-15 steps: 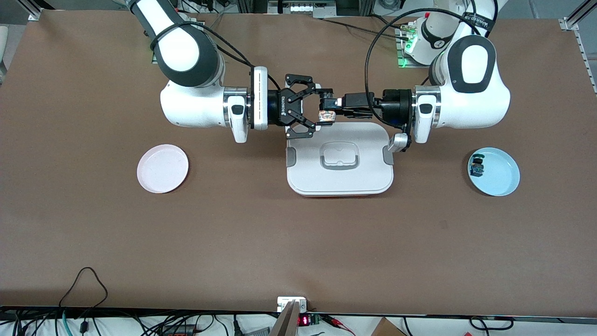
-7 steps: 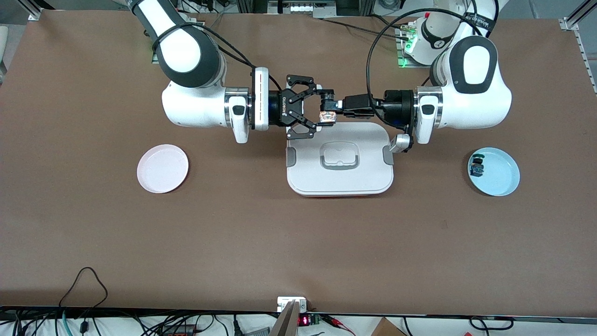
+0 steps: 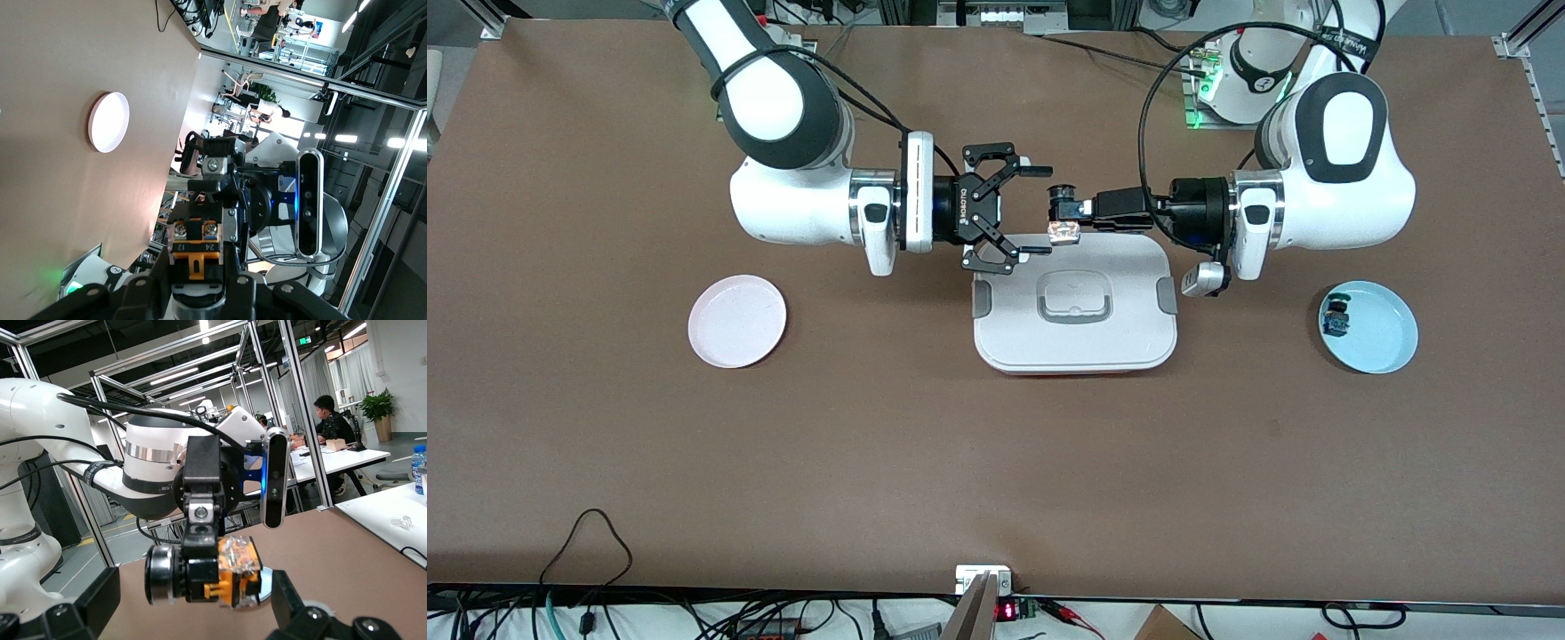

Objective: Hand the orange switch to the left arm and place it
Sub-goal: 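Carry the switch with the left gripper while the right gripper withdraws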

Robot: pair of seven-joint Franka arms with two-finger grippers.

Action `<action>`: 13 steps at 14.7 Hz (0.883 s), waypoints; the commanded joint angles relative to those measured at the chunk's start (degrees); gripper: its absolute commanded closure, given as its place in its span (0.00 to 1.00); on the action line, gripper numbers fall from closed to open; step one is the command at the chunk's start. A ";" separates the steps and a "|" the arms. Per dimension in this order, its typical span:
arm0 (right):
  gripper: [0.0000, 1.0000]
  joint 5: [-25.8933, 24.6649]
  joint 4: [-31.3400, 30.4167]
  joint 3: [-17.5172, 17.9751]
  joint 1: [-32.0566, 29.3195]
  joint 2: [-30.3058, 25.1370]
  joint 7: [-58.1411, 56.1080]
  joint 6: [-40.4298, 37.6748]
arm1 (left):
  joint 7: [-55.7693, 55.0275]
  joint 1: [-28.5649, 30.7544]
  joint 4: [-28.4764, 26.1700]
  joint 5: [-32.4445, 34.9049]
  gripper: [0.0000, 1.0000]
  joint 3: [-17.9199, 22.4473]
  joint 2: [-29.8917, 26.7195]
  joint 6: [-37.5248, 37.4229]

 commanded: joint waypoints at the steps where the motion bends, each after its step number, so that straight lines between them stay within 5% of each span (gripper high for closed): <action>1: 0.00 1.32 -2.74 -0.72 -0.96 -1.90 -0.22 -0.83 | 3.04 0.80 -1.03 3.11 0.81 0.32 -1.63 -0.74; 4: 0.00 1.14 -4.23 -0.89 -4.03 -3.04 0.13 -4.33 | 3.05 3.43 1.51 16.28 0.81 -0.03 -1.63 -1.70; 7: 0.00 -0.08 -5.81 -4.66 -4.92 -3.48 0.22 -10.92 | 3.66 4.48 3.10 24.98 0.81 0.32 -1.36 -5.57; 13: 0.00 -11.40 -6.26 -13.28 -5.54 -4.80 10.29 -22.96 | 13.50 7.65 5.03 48.18 0.81 0.15 -1.28 -11.11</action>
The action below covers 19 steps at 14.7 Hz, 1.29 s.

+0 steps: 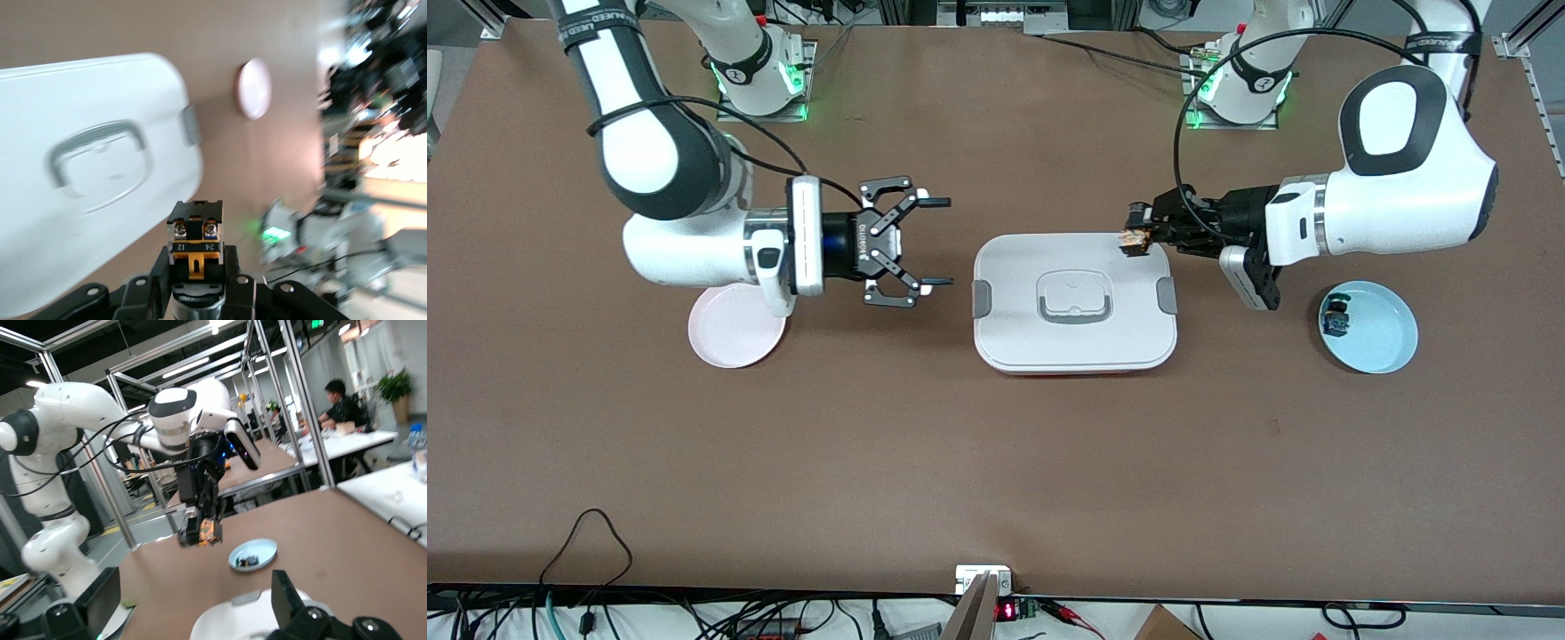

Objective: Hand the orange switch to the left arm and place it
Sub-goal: 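Carry the switch with the left gripper while the right gripper withdraws, then lower the switch onto the blue plate with the left gripper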

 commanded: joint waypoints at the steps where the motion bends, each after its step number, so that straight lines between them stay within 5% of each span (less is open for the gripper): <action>1: 0.00 -6.30 -1.30 -2.31 -0.97 -2.36 9.01 -5.52 | 3.91 1.65 2.60 10.03 0.81 -0.11 -0.35 -4.20; 9: 0.00 -35.20 -0.52 -2.67 -4.23 -3.50 48.53 -6.87 | 20.06 6.48 4.90 39.47 0.80 -0.02 3.51 -5.80; 14: 0.00 -54.28 0.98 -4.60 -4.49 -3.59 72.55 -6.24 | 31.41 13.08 3.76 53.72 0.80 -0.02 9.84 -0.10; 19: 0.00 -79.15 3.35 -4.86 -4.67 -3.94 86.29 -8.52 | 44.94 17.74 3.58 62.78 0.80 -0.02 16.08 10.10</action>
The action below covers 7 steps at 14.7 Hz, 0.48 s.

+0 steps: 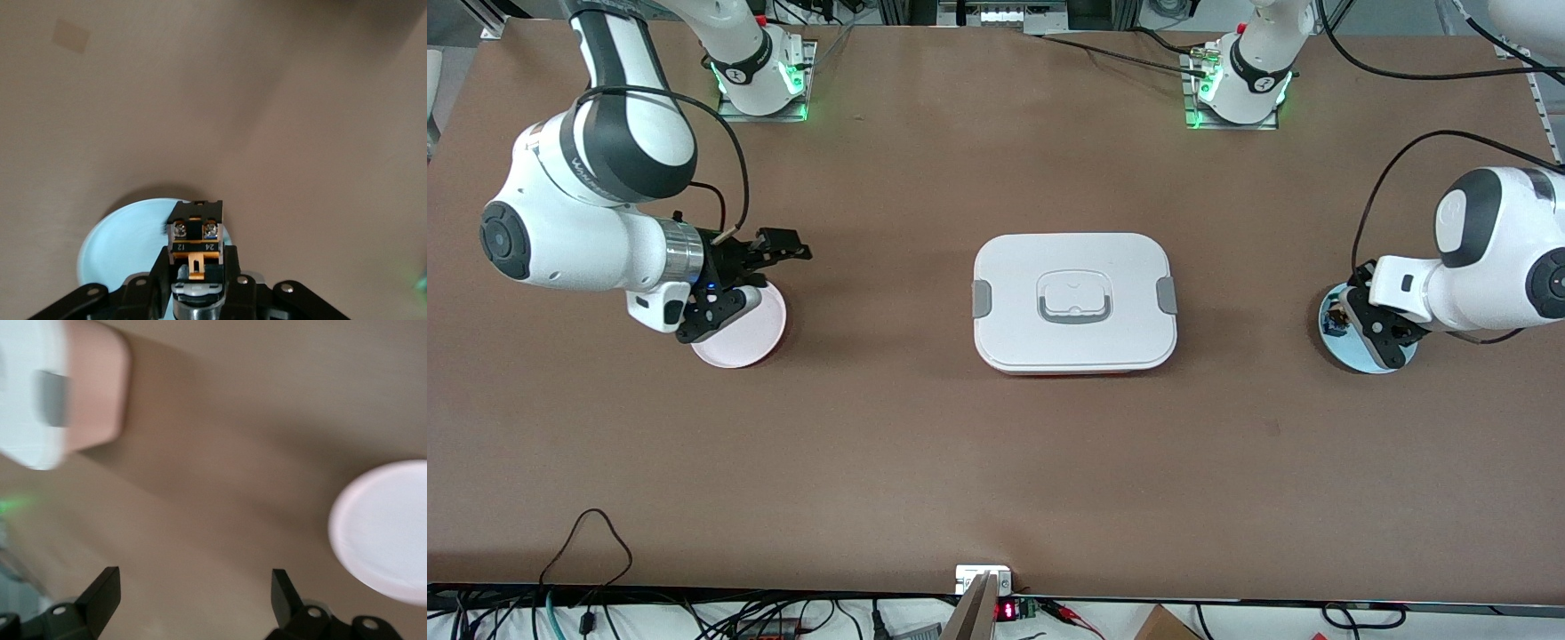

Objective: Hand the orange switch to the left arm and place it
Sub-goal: 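Lower the switch onto the blue plate with the left gripper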

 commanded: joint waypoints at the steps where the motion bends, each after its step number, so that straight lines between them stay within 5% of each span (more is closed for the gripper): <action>1: 0.00 -11.66 2.61 -0.51 -0.19 -1.07 5.72 -3.72 | 6.95 2.77 0.41 4.96 0.80 -0.79 3.37 4.39; 3: 0.00 -18.36 5.33 -0.70 -0.18 -1.95 10.29 -6.53 | 12.56 3.56 -0.72 7.33 0.80 -0.70 4.69 8.86; 7: 0.00 -20.05 13.33 -1.13 -0.71 -1.34 17.68 -14.01 | 22.06 10.84 -6.61 9.89 0.80 -0.70 6.44 21.15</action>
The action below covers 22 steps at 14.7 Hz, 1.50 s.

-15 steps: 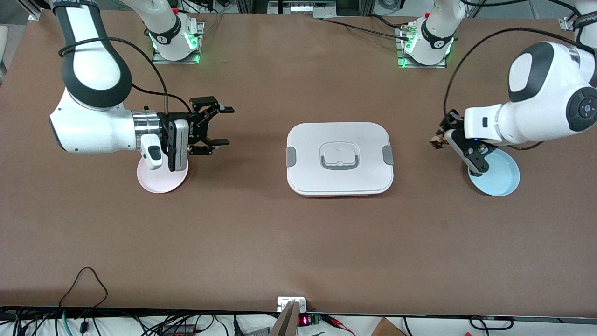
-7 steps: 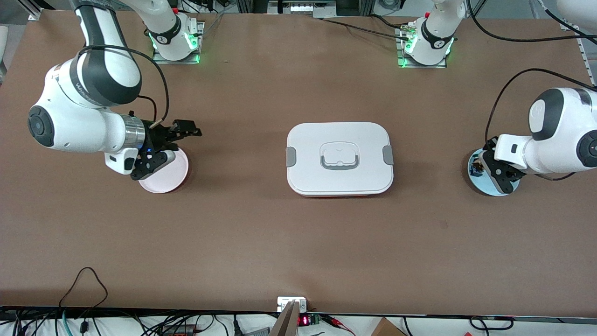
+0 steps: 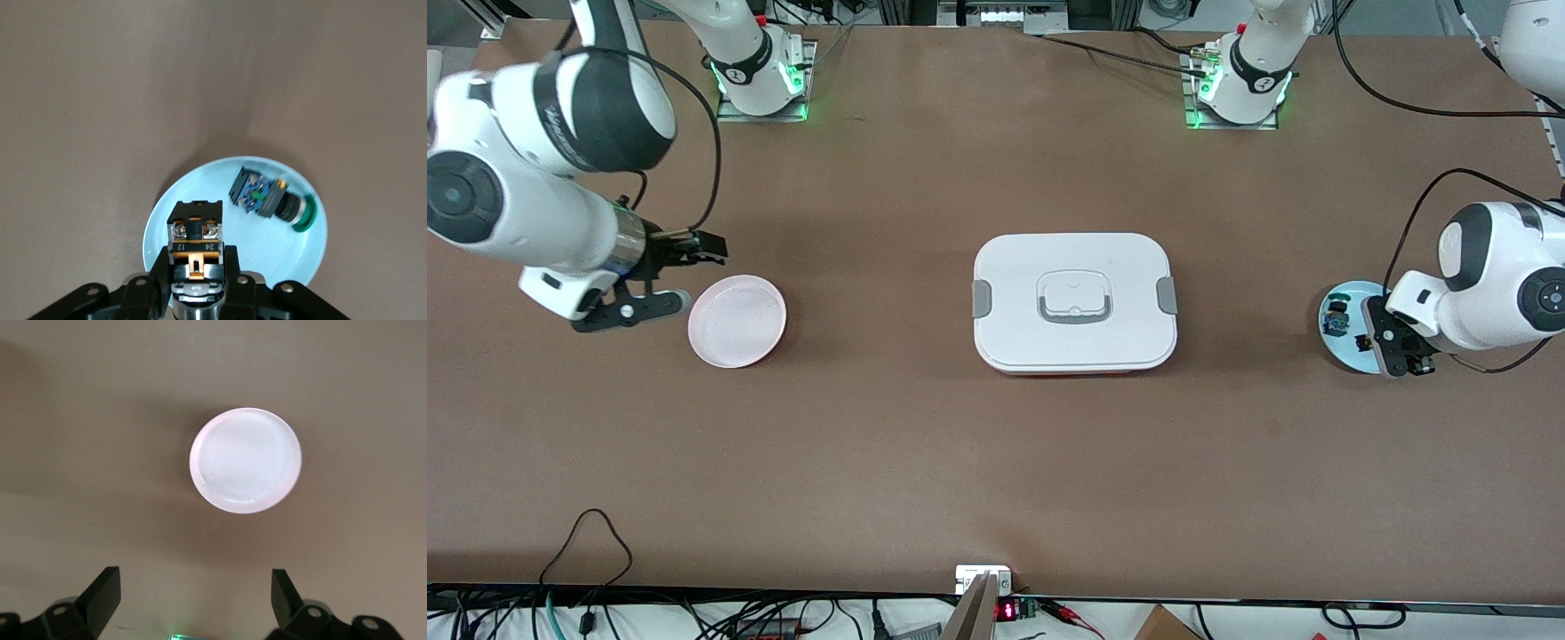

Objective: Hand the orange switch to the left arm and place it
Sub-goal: 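Lower the switch onto the blue plate with the left gripper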

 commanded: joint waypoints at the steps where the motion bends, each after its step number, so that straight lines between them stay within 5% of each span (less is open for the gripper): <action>1: 0.00 -2.61 5.58 -1.06 -0.27 0.55 2.82 -4.56 | 7.51 5.57 -3.04 2.05 0.80 -0.85 1.83 7.91; 10: 0.00 -1.30 4.72 -0.71 -8.45 -1.03 1.93 -0.62 | 9.37 6.72 -2.95 6.28 0.79 -0.94 6.42 12.42; 11: 0.00 -1.30 4.54 -0.71 -8.45 -1.29 1.84 -0.96 | 9.29 6.72 -2.95 6.28 0.74 -0.94 6.42 12.42; 12: 0.00 -1.30 3.76 -0.71 -8.53 -1.82 1.84 -0.79 | 9.29 6.72 -2.95 6.28 0.57 -0.94 6.42 12.42; 13: 0.00 -1.30 1.92 -0.80 -8.62 -2.69 1.67 0.17 | 9.29 6.72 -2.95 6.28 0.18 -0.94 6.42 12.42; 14: 0.00 -1.30 -0.01 -0.80 -8.62 -3.92 0.45 1.92 | 9.29 6.81 -2.86 6.28 0.00 -0.94 6.42 12.24; 17: 0.00 -1.21 -5.64 -0.89 -8.53 -7.53 -1.32 7.20 | 8.76 6.55 -2.60 6.28 0.00 -1.11 6.07 11.72; 22: 0.00 -1.21 -5.48 -0.80 -8.45 -7.71 -1.67 7.38 | 7.27 6.29 -1.98 4.96 0.00 -2.25 1.78 5.14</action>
